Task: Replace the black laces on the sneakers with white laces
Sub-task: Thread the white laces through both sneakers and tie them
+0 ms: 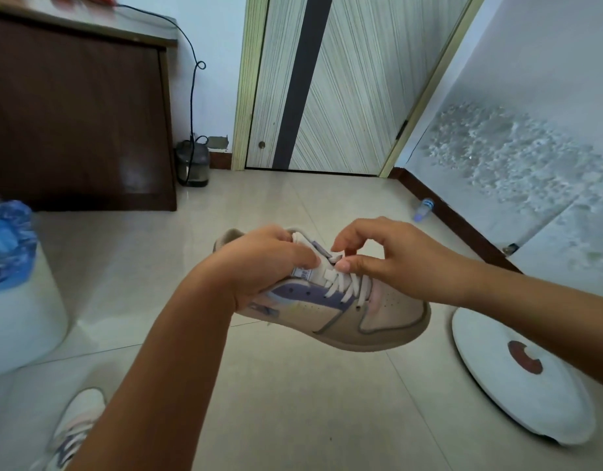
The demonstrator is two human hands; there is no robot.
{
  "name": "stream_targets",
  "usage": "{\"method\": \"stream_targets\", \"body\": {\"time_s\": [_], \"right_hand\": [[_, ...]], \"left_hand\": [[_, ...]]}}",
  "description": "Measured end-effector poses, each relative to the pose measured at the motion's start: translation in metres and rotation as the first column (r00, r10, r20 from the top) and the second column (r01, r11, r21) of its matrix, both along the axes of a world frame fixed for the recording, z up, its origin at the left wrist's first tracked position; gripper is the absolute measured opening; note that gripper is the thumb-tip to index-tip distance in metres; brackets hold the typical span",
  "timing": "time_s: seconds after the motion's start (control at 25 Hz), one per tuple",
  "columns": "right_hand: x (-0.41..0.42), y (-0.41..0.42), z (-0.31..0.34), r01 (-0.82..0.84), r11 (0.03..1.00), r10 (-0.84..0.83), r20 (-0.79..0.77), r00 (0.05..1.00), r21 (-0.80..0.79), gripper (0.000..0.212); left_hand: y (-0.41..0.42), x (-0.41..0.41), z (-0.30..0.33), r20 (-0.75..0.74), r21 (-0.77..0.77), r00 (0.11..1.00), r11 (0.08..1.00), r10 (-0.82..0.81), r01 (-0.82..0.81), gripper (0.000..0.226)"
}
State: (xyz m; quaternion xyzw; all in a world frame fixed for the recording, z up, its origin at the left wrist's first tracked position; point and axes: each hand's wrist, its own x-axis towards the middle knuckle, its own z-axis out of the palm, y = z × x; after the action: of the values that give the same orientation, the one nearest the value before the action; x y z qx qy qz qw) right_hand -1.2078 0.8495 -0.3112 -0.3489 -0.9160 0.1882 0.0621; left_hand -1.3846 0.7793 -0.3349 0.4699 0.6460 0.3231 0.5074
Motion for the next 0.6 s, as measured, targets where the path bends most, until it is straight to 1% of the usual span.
{"method": "stream_targets", "body": {"time_s": [0.04,0.08,0.16,0.2,0.24,0.32,0.44,0.48,0.56,0.6], "right_hand": [[-0.001,0.002,0.004,0.007,0.997,-0.007,-0.002,1.0,-0.076,0.008],[-0.002,0.005,0.008,0.004,0.991,0.001,0.034,0.999,-0.133,0.008],[-0.005,0.009,0.016,-0.005,0.974,0.046,0.175,0.984,-0.228,0.006],[-0.008,0.01,0.017,0.008,0.96,0.056,0.223,0.973,-0.279,0.007],[-0.009,0.011,0.016,0.032,0.946,0.047,0.231,0.972,-0.323,0.008],[-0.011,0.011,0.01,0.064,0.922,0.001,0.168,0.986,-0.382,0.011],[-0.009,0.012,-0.007,0.027,0.908,0.041,0.151,0.988,-0.419,0.008],[-0.007,0.012,-0.016,0.012,0.924,0.036,0.117,0.992,-0.381,0.006],[-0.003,0.01,-0.031,0.041,0.968,-0.052,-0.037,0.998,-0.247,0.004],[0.0,0.009,-0.039,0.062,0.969,-0.091,-0.113,0.989,-0.237,0.008]], "left_hand": [[-0.001,0.0,0.0,-0.01,-0.006,1.0,1.0,-0.013,0.013,0.012],[-0.001,0.001,0.001,-0.022,-0.012,0.999,0.999,-0.03,0.029,0.012],[-0.001,0.003,0.001,-0.071,-0.026,0.995,0.998,-0.065,0.063,0.012],[0.0,0.004,-0.001,-0.097,-0.034,0.992,0.996,-0.087,0.084,0.012],[0.0,0.004,-0.002,-0.116,-0.044,0.987,0.994,-0.107,0.103,0.012],[0.004,0.006,-0.005,-0.162,-0.068,0.977,0.989,-0.138,0.128,0.012],[0.012,0.003,-0.015,-0.294,-0.092,0.946,0.989,-0.14,0.117,0.014],[0.014,0.001,-0.018,-0.305,-0.101,0.944,0.99,-0.13,0.103,0.016],[0.018,-0.004,-0.026,-0.277,-0.127,0.957,0.99,-0.089,0.055,0.019],[0.019,-0.006,-0.029,-0.273,-0.137,0.96,0.99,-0.065,0.028,0.019]]}}
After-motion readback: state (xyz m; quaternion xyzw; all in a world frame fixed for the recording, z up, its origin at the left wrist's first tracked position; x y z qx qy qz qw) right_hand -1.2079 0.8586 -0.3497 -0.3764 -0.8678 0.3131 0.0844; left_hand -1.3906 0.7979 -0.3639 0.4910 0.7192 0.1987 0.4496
